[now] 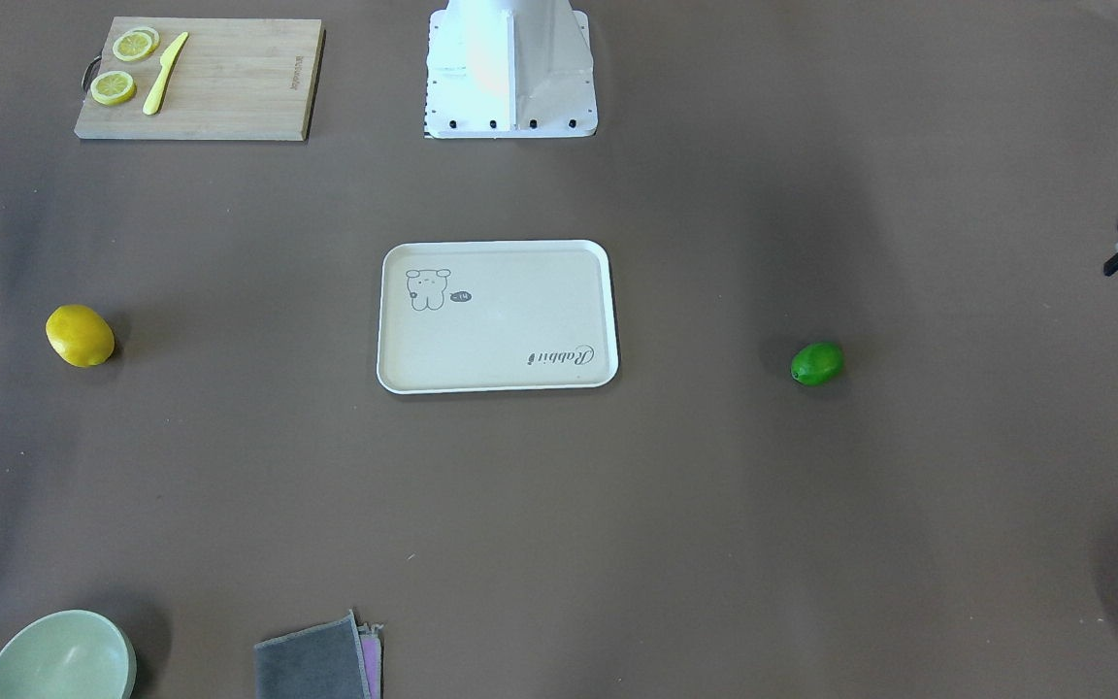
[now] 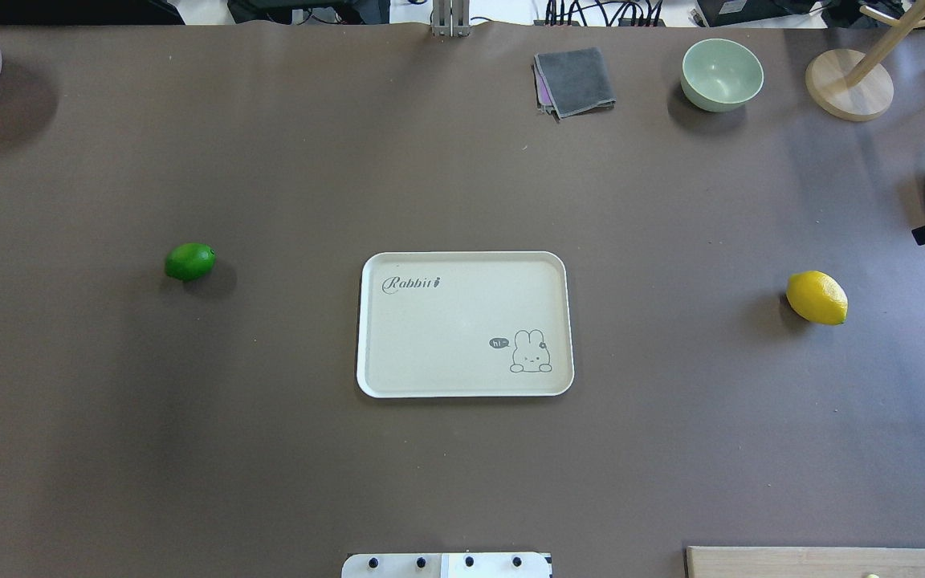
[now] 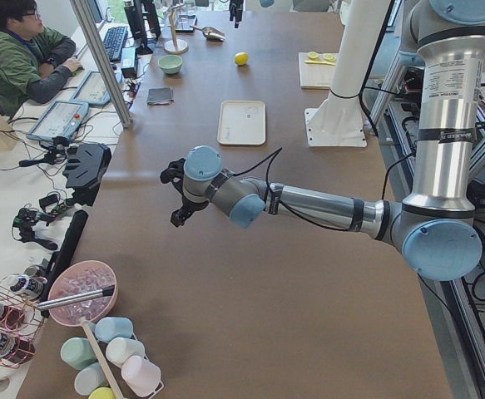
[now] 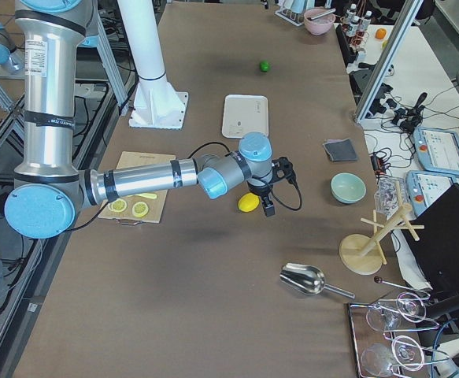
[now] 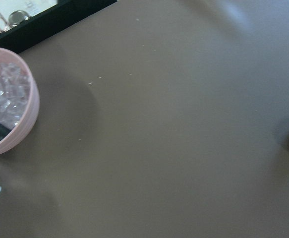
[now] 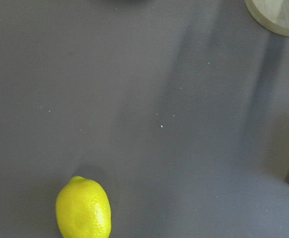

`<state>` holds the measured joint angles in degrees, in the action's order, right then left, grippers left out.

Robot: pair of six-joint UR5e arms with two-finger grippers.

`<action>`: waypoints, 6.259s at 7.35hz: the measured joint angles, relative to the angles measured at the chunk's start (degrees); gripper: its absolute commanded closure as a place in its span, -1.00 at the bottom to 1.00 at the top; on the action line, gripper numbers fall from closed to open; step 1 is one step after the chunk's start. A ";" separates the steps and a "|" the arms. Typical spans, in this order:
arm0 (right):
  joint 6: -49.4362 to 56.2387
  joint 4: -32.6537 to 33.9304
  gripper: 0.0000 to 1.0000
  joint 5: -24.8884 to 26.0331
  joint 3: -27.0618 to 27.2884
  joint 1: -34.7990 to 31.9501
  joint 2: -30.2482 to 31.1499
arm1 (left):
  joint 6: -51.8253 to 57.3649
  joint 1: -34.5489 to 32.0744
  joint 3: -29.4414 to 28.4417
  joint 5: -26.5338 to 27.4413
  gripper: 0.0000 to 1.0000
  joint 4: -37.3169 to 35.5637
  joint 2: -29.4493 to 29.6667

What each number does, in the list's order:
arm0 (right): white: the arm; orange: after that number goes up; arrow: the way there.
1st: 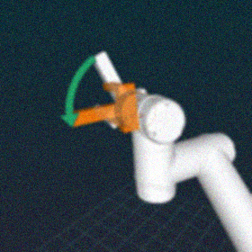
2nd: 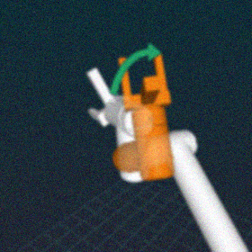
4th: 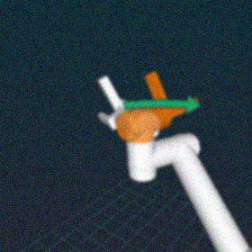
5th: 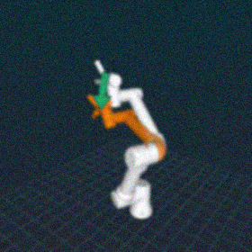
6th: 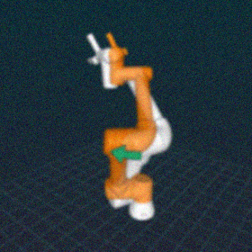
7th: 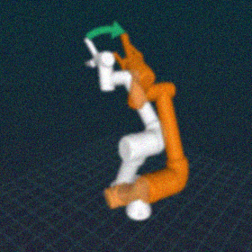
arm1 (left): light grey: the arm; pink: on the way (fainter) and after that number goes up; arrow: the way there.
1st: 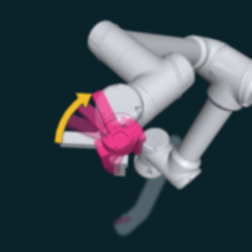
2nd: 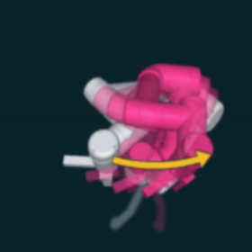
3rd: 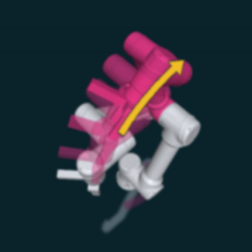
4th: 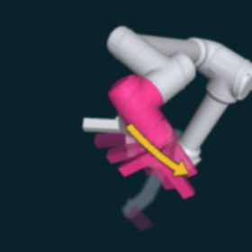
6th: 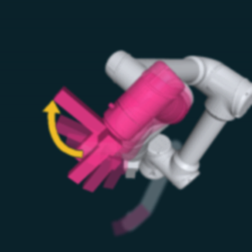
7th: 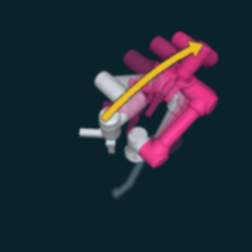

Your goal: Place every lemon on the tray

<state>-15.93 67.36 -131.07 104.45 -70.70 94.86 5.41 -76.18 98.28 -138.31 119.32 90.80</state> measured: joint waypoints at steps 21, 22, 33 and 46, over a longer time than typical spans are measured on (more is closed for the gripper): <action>-4.81 0.05 -1.00 0.20 1.36 3.11 -0.20 | -59.13 35.45 -7.74 26.03 1.00 21.56 19.45; -4.81 0.05 -1.00 0.20 1.33 3.11 -0.20 | -64.64 39.12 -7.36 31.16 1.00 21.46 21.49; -4.54 -0.01 -0.99 0.09 2.25 3.59 -0.50 | -50.60 33.29 5.24 26.13 -0.99 -1.04 19.74; -3.65 0.19 1.00 9.26 -7.08 20.34 -6.21 | -24.76 18.91 3.59 14.01 -0.99 -3.69 12.23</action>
<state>-19.58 67.55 -121.81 97.37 -50.35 88.65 -19.34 -57.27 101.87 -124.30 115.63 103.03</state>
